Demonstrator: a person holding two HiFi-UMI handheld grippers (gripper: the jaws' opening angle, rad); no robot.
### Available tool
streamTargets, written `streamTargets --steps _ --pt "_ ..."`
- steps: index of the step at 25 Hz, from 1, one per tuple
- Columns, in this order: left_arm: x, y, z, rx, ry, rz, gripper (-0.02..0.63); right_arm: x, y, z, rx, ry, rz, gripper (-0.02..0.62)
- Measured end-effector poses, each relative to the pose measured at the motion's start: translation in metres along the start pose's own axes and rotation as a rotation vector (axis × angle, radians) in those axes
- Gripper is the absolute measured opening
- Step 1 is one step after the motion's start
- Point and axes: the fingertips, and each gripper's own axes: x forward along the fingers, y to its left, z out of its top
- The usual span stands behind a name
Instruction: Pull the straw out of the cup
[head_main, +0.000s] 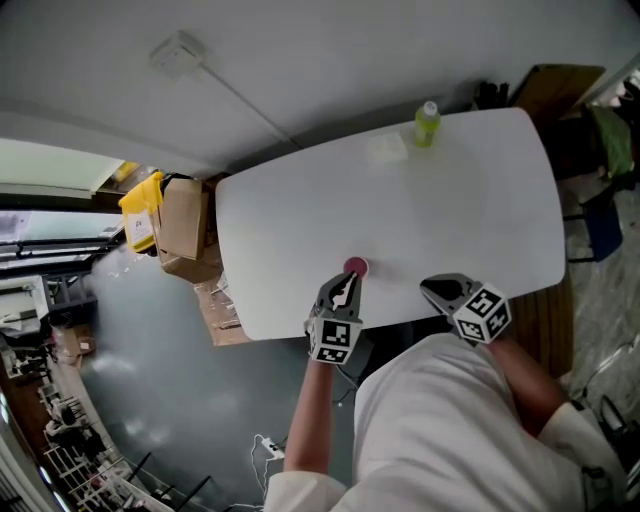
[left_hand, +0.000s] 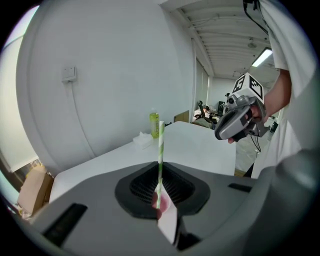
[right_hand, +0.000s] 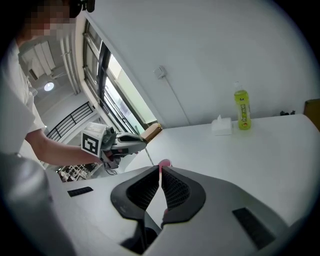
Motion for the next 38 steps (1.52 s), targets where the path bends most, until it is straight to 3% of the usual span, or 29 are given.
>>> streamTargets --steps 16,27,38 --pt "-0.103 0.003 -0.001 -0.043 -0.176 0.019 0.021 -0.008 0.091 -0.009 -0.085 -0.079 -0.102 0.041" --pt "-0.174 -0.013 -0.007 -0.117 -0.285 -0.036 0.021 -0.024 0.143 -0.021 -0.122 -0.168 -0.186 0.041" --pt "-0.218 -0.026 -0.018 -0.108 -0.304 -0.093 0.021 -0.052 0.185 -0.03 -0.162 -0.26 -0.293 0.041"
